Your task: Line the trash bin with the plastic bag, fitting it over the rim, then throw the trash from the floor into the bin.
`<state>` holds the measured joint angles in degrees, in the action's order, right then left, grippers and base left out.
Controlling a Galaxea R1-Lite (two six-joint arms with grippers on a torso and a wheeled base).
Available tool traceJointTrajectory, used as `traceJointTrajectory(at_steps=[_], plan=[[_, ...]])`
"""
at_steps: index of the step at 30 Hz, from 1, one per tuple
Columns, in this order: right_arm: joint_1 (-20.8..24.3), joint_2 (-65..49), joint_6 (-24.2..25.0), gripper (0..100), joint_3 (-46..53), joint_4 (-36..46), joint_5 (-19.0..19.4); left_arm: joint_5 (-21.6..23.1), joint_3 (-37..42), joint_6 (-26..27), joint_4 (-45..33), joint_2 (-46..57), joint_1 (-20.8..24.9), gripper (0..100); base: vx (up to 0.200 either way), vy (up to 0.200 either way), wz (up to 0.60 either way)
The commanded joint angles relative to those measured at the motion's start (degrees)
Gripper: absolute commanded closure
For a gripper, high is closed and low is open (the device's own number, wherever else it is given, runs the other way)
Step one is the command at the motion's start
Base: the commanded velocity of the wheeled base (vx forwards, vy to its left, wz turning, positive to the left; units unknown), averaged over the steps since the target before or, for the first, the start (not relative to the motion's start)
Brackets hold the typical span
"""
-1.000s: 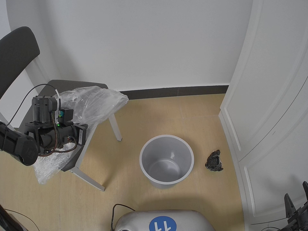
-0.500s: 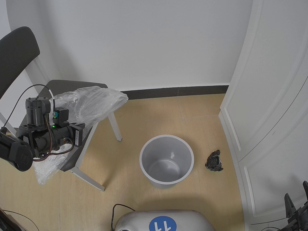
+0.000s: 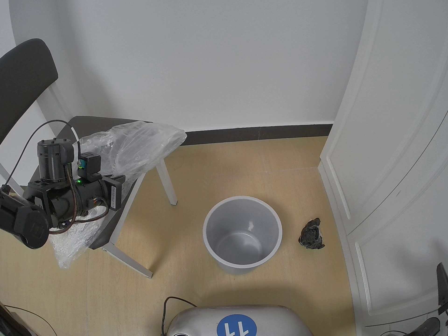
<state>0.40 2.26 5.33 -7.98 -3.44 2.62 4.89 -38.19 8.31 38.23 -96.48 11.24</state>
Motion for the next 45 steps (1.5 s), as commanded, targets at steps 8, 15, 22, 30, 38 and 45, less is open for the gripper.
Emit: traceJointTrajectory(at_steps=[8, 15, 22, 30, 38, 45], plan=[[1.4, 18.3, 2.8, 0, -5.7, -1.3, 4.8, -0.1, 0.9, -0.6, 0.1, 1.3, 1.1, 100, 0.0, 0.0, 0.0], [1.3, 26.9, 4.9, 0, -4.8, -11.9, 4.7, -0.3, 0.7, -2.6, 0.1, 1.6, 1.6, 100, 0.0, 0.0, 0.0], [1.4, 34.0, 4.5, 0, -8.5, -17.5, 4.2, -0.1, 1.8, -2.8, 0.2, 4.5, 2.6, 100, 0.0, 0.0, 0.0], [2.0, 41.7, 5.0, 0, -10.3, -20.5, 4.1, -0.1, 2.0, -5.1, 0.2, 8.3, 5.5, 100, 0.0, 0.0, 0.0], [16.6, 57.0, 4.7, 0, -12.5, -33.5, -8.9, -0.1, 0.9, -4.9, 0.2, 10.3, 8.4, 100, 0.0, 0.0, 0.0], [29.3, 64.3, 4.8, 0, -18.2, -33.9, -14.0, -0.1, 0.5, -4.9, 0.2, 13.1, 12.1, 100, 0.0, 0.0, 0.0]])
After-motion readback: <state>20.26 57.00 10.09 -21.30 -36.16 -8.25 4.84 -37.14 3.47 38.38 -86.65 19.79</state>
